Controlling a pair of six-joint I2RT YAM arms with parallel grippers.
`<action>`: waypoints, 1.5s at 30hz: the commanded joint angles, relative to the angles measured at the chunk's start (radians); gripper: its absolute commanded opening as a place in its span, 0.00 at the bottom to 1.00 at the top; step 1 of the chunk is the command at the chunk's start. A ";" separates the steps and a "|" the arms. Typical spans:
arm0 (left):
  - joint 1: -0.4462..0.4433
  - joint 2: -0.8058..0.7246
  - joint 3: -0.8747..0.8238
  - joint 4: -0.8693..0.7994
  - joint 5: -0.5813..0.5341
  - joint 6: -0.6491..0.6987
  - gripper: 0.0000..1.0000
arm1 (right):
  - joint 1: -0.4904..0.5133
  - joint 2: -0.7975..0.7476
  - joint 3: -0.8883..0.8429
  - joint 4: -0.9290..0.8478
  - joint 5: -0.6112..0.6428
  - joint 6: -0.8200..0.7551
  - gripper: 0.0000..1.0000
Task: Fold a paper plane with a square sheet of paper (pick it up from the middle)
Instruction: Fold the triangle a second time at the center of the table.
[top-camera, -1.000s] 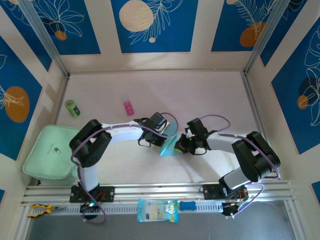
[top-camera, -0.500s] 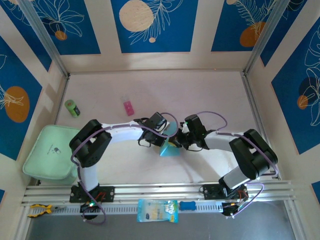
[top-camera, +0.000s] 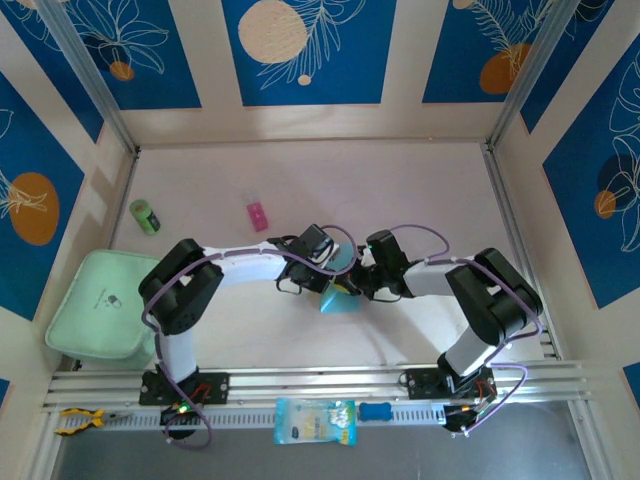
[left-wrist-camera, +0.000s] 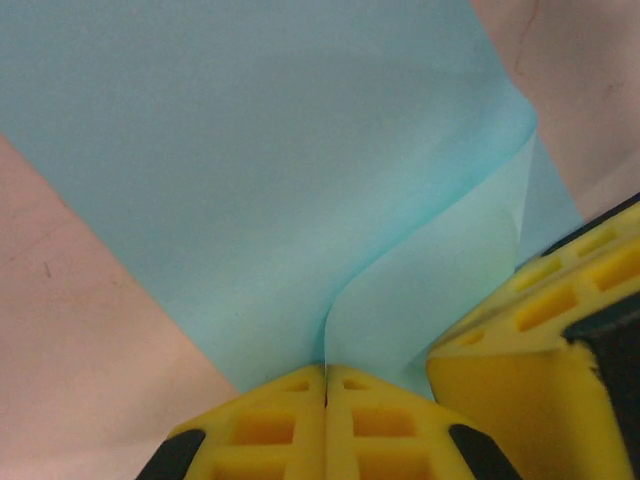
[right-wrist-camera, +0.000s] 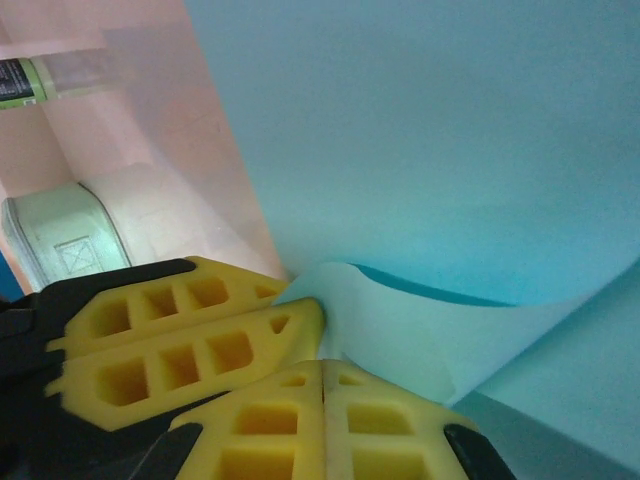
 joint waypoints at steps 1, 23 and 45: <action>0.010 0.032 -0.005 -0.026 -0.016 0.012 0.00 | -0.007 0.026 -0.040 0.023 -0.003 0.012 0.00; 0.011 0.028 0.003 -0.043 -0.026 0.021 0.00 | -0.038 -0.001 0.042 -0.183 0.120 -0.084 0.00; 0.011 0.032 0.000 -0.046 -0.026 0.026 0.00 | -0.084 0.007 0.035 -0.177 0.165 -0.100 0.00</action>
